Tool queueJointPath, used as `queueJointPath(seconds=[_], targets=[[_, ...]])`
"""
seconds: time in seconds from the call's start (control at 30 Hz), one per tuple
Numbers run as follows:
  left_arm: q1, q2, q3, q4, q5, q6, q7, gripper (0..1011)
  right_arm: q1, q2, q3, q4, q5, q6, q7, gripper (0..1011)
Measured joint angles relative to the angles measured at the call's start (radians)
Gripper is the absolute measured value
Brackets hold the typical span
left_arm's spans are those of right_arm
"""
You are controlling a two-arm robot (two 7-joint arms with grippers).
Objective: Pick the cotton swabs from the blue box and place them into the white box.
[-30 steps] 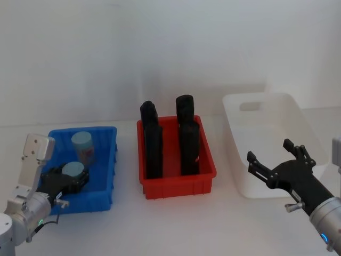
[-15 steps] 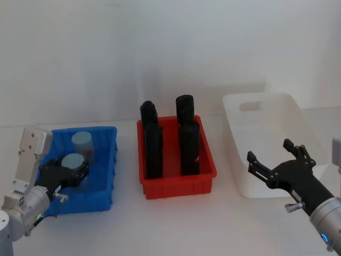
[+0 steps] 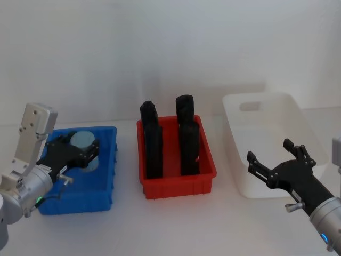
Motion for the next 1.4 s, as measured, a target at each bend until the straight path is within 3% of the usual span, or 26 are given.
queueJointPath(seconds=[0.57,1.1,1.4], targets=[[-0.018,0.014,0.001,-0.163,-0.016,0.077,-0.177,672,0.000,0.000,0.000,0.000,0.000,0.000,0.000,1002],[-0.067,-0.010,0.026,-0.222,-0.059,0.122,-0.375,672,0.000,0.000,0.000,0.000,0.000,0.000,0.000,1002],[-0.091,-0.027,0.040,-0.238,-0.080,0.142,-0.442,672,0.000,0.000,0.000,0.000,0.000,0.000,0.000,1002]])
